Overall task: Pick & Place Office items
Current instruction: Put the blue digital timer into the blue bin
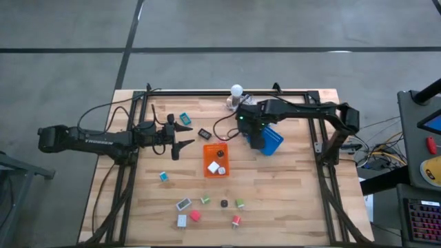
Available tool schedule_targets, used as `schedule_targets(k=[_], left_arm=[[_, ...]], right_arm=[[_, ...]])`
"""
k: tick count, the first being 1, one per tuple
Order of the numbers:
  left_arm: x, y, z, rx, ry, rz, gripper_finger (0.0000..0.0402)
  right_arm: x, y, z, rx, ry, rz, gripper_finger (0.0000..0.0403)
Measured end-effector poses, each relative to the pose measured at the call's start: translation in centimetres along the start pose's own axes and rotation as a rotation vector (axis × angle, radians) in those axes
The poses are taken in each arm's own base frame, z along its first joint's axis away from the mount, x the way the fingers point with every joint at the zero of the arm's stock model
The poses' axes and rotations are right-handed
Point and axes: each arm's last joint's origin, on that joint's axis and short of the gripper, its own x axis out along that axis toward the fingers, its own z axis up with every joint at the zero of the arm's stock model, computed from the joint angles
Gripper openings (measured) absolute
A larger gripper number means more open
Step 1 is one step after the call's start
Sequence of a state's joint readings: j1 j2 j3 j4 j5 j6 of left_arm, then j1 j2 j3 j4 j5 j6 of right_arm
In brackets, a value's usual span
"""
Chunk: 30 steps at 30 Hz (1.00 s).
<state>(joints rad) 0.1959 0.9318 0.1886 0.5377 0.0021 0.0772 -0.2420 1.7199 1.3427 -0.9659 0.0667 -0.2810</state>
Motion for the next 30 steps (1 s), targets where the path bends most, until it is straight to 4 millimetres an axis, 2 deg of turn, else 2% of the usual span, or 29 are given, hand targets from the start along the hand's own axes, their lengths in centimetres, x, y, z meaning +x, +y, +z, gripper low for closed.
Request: schedule_targets(k=[8,15,20,30], left_arm=[[0.0,0.0,0.0,0.000,-0.001,0.003,0.0248],[0.0,0.0,0.1,0.001,-0.008,0.004,0.0248],[0.0,0.0,0.1,0.001,-0.008,0.004,0.0248],[0.0,0.0,0.1,0.005,-0.008,0.004,0.0248]], right_arm=[[-0.2,0.7,-3.8,0.073,0.026,-0.020,0.0121],[2.3,1.6,-5.9,0.102,0.075,0.009,0.0121],[3.7,1.9,-6.7,0.111,0.083,0.016,0.0121],[4.5,2.1,-7.0,0.117,0.050,0.034,0.0121]])
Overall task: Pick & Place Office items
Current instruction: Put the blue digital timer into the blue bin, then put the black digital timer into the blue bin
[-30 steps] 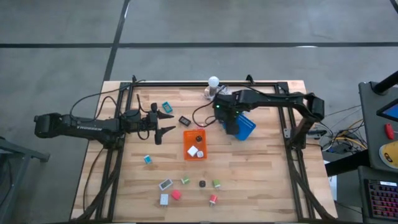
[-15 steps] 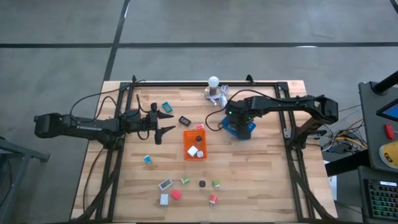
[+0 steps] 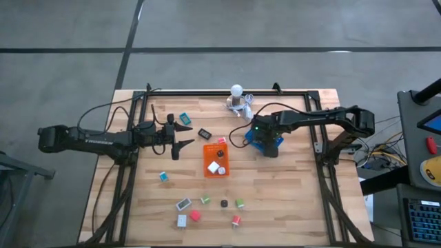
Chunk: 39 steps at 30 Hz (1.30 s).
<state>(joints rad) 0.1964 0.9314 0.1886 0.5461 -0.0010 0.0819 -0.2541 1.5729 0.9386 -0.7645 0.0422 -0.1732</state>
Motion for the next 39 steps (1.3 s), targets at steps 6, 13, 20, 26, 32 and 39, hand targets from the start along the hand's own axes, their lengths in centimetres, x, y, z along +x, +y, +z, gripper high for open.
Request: schedule_targets(k=[6,13,20,26,32,39], left_arm=[[0.0,0.0,0.0,0.000,0.000,0.001,0.0248],[0.0,0.0,0.0,0.000,0.000,0.001,0.0248],[0.0,0.0,0.0,0.000,0.000,0.000,0.0248],[0.0,0.0,0.0,0.000,0.000,0.000,0.0248],[0.0,0.0,0.0,0.000,0.001,0.000,0.0248],[0.0,0.0,-0.1,0.000,0.009,-0.001,0.0248]], right_arm=[[0.2,0.0,-0.1,0.013,0.001,-0.001,0.0121],[0.2,-0.1,0.0,0.017,-0.011,-0.005,0.0147],[0.2,-0.1,0.0,0.038,-0.013,-0.014,0.0267],[0.2,-0.2,0.1,0.043,-0.011,-0.076,0.0299],[-0.4,-0.5,0.6,0.047,-0.054,-0.111,0.0298],[-2.5,-0.6,1.5,0.037,-0.208,-0.149,0.0288]])
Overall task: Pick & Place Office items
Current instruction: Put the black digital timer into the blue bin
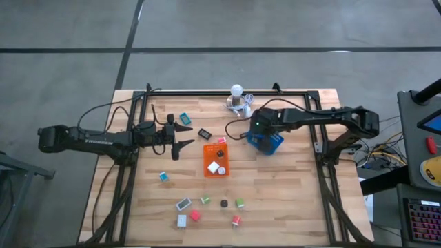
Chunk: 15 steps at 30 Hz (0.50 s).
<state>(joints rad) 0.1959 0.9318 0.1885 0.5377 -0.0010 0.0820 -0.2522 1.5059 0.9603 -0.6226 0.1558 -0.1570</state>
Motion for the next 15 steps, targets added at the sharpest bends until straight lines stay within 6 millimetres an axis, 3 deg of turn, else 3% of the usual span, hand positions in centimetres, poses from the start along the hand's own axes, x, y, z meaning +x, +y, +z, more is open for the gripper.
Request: schedule_targets(k=[10,15], left_arm=[[0.0,0.0,0.0,0.000,0.000,0.000,0.0248],[0.0,0.0,0.0,-0.001,0.000,0.000,0.0248]], right_arm=[[-5.3,0.3,2.2,0.004,-0.543,0.095,0.0287],[-6.1,1.8,2.2,-0.020,-0.738,0.134,0.0287]])
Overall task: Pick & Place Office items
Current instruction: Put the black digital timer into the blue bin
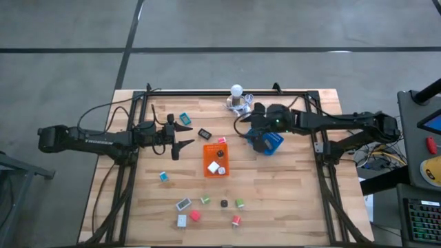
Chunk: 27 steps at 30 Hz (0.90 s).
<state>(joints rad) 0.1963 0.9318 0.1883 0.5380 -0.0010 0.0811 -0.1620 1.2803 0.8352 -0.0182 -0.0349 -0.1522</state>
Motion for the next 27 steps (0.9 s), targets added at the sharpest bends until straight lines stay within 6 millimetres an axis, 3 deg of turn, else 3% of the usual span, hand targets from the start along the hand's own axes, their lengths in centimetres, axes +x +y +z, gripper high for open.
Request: schedule_targets(k=[9,15,27], left_arm=[[0.2,0.0,-0.4,-0.034,0.033,-0.002,0.0248],[1.7,-0.1,-0.2,-0.041,0.152,-0.015,0.0248],[5.2,-0.2,0.5,0.022,0.257,-0.034,0.0248]], right_arm=[[0.7,5.0,-1.8,-0.039,-0.173,0.076,0.0277],[0.3,7.9,-3.6,-0.050,-0.201,0.060,0.0268],[-0.8,10.5,-5.8,-0.031,-0.292,0.087,0.0254]])
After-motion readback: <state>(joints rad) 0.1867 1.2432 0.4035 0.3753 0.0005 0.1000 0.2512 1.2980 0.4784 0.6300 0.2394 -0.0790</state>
